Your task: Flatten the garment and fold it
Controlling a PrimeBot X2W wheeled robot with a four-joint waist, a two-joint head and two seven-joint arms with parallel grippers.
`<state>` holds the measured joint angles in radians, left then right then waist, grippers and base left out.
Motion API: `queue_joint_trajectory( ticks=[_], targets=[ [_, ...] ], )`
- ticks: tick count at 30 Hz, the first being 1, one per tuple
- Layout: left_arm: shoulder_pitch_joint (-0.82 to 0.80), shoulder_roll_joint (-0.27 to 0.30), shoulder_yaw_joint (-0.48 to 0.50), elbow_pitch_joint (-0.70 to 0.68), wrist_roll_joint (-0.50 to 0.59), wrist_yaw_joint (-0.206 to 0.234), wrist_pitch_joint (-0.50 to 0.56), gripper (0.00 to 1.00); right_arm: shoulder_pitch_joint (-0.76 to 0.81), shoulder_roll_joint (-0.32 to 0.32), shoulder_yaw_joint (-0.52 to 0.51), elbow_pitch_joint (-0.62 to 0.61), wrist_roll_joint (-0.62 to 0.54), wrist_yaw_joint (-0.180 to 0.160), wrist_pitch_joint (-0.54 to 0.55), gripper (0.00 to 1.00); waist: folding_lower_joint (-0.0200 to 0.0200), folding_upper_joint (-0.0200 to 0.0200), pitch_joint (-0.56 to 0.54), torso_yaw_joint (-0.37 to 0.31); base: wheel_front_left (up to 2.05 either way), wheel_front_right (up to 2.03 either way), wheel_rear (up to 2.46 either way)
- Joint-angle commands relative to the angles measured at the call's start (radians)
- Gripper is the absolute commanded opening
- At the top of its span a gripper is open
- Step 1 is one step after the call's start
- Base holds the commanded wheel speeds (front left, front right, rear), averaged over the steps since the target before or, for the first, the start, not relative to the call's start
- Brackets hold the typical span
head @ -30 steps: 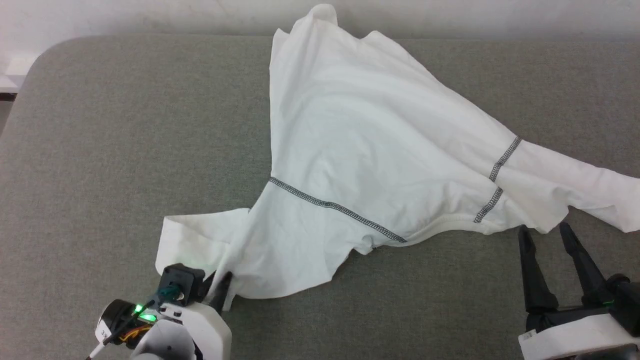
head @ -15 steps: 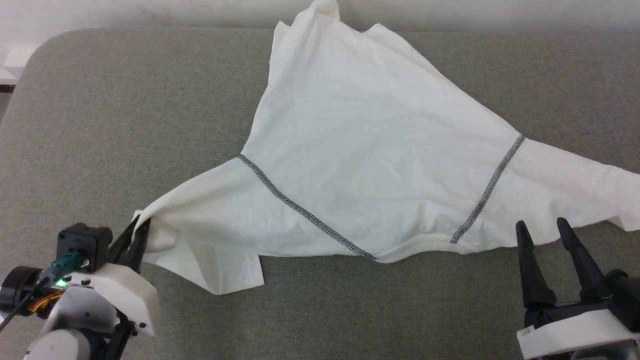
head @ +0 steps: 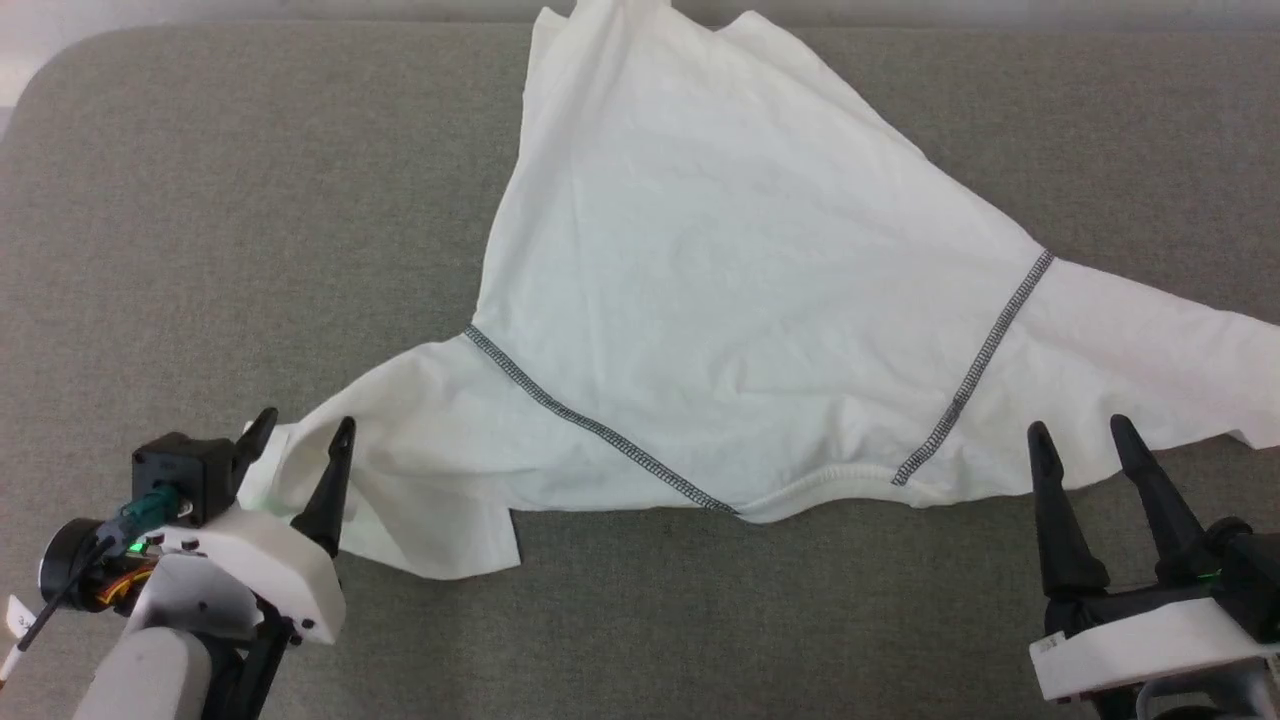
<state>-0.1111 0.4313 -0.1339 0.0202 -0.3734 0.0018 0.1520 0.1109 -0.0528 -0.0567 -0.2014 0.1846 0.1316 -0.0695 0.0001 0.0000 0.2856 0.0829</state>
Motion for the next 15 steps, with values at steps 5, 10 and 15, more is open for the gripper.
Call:
queue_joint_trajectory(
  ticks=[5,10,15],
  targets=[
    [0.039,-0.029,0.013,-0.082,-0.012,0.024,-0.071,1.0,-0.004,0.003,0.003,0.008,0.003,-0.001,0.002,1.0,-0.0001,0.0,-0.017,0.009,0.0,0.0,0.0],
    [0.123,-0.039,-0.037,-0.234,0.006,0.016,-0.081,1.0,0.003,0.003,0.002,0.01,0.01,-0.001,0.0,1.0,-0.0001,0.0,-0.021,0.025,0.0,0.0,0.0],
    [0.144,-0.036,-0.145,-0.256,0.083,-0.009,-0.068,1.0,-0.007,0.003,0.009,0.007,0.01,-0.001,-0.001,1.0,-0.0001,0.0,-0.007,0.029,0.0,0.0,0.0]
  ],
)
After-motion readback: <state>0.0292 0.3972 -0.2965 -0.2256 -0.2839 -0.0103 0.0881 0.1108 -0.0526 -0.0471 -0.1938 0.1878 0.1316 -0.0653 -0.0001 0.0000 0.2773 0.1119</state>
